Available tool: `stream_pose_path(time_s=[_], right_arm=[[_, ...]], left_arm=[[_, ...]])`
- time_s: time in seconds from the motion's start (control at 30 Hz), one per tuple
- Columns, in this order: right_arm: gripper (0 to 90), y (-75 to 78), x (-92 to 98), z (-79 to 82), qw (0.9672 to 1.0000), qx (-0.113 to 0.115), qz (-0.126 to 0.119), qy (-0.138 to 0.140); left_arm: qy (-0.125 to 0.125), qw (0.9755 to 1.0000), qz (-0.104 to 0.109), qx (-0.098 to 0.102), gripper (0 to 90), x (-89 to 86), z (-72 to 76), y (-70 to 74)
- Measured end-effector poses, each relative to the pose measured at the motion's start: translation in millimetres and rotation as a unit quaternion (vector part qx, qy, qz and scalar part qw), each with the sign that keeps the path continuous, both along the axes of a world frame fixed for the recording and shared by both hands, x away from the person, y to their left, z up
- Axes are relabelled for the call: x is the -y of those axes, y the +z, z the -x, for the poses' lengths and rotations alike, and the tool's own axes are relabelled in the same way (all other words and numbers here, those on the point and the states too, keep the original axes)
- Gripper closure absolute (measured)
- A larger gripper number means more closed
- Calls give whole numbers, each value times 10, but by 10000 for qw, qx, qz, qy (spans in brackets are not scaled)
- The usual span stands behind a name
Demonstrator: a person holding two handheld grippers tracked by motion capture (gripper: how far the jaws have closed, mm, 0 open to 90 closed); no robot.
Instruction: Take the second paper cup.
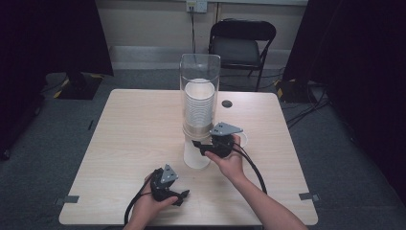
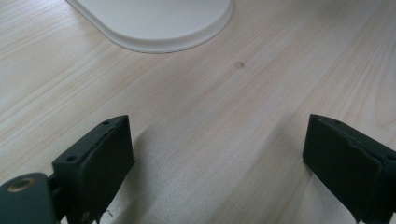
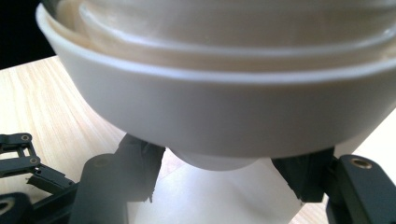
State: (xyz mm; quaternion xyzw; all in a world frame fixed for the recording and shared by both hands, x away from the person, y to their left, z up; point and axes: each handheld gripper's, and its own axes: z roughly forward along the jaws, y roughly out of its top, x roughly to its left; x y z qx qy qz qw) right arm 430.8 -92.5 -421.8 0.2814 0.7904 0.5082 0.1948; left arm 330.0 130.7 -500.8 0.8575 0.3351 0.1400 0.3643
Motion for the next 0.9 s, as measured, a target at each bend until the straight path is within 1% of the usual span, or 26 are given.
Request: stream_pose_path(time_s=[0.03, 0.1, 0.13, 0.17, 0.2, 0.23, 0.27, 0.3, 0.37, 0.4, 0.43, 0.47, 0.5, 0.53, 0.57, 0.6, 0.63, 0.7, 0.77, 0.87, 0.9], right_arm=[[378, -14, 1, 2, 10000, 28, -8, 8], [382, -27, 6, -2, 10000, -7, -14, -2], [384, -53, 9, -4, 10000, 19, 10, -4], [385, -104, 13, -11, 9999, -100, 88, -7], [384, -237, -4, -24, 9979, -441, 479, 5], [384, -480, 26, -13, 9948, -769, 662, -25], [382, -625, 53, 9, 9937, -903, 654, -93], [381, -754, 79, 55, 9945, -925, 456, -152], [379, -724, 68, 74, 9950, -938, 314, -112], [379, -675, 53, 71, 9949, -937, 376, -77], [378, -629, 45, 62, 9947, -944, 420, -17], [378, -578, 63, 62, 9952, -892, 410, -33], [377, -565, 77, 61, 9952, -880, 434, -30], [377, -565, 96, 64, 9944, -916, 518, -38], [377, -590, 124, 73, 9938, -899, 648, -11], [377, -617, 150, 89, 9929, -960, 707, 22], [377, -635, 173, 109, 9925, -995, 715, 17], [376, -667, 240, 180, 9922, -978, 774, -23], [376, -659, 293, 235, 9923, -942, 808, -47], [375, -645, 403, 308, 9921, -961, 802, -82], [374, -660, 458, 338, 9911, -989, 889, -99]], left_arm=[[-2, 10000, -10, 13, 80, -1, -1, 1], [-12, 10000, -20, 19, 80, -2, -2, 2], [23, 10000, 48, 45, 80, 5, 0, -11], [-21, 10000, -41, 41, 80, -5, -4, 4], [7, 10000, -5, 15, 81, -1, 1, 1], [4, 10000, -15, 22, 81, -3, 1, 2], [4, 10000, -17, 22, 82, -3, 2, 2], [0, 10000, -18, 23, 81, -4, 1, 2], [-20, 10000, -16, 16, 78, -4, -1, 2], [19, 10000, 56, 8, 78, 5, 3, -3], [-23, 10000, -15, 11, 78, -4, -1, 2], [-21, 10000, -11, 11, 77, -3, -2, 2], [-23, 10000, -16, 12, 77, -4, -2, 2], [-25, 10000, -17, 12, 77, -4, -2, 2], [-28, 10000, -16, 13, 77, -4, -2, 2], [-26, 10000, -15, 14, 77, -4, -2, 1], [-26, 10000, -16, 13, 78, -4, -2, 2], [-28, 10000, -16, 13, 77, -4, -2, 2], [-21, 10000, -15, 14, 77, -4, -1, 2], [-19, 10000, -12, 13, 77, -3, -1, 1], [-20, 10000, -9, 12, 77, -3, -1, 1]])
